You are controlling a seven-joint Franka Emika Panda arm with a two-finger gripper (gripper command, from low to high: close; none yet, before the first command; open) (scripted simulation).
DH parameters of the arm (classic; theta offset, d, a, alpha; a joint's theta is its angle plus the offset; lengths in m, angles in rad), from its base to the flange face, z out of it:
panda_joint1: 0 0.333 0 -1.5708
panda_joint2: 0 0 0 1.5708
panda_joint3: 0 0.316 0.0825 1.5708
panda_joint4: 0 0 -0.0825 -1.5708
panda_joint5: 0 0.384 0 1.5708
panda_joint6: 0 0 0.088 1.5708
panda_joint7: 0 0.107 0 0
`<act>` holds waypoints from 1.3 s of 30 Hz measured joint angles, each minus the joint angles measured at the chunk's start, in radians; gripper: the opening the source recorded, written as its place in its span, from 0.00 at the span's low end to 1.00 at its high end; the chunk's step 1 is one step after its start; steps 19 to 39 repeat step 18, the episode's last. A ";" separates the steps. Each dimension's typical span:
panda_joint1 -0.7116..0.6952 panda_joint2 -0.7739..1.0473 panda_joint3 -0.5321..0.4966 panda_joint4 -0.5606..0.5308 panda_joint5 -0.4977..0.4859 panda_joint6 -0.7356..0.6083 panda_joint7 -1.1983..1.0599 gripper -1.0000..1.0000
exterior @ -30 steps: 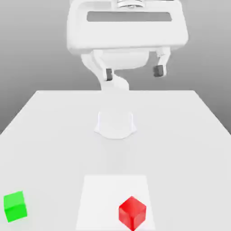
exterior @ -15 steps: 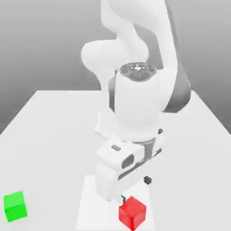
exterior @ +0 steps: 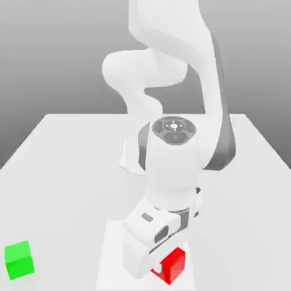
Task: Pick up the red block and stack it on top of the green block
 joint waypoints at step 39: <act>-0.435 0.139 -0.180 0.144 0.180 -0.032 -0.357 1.00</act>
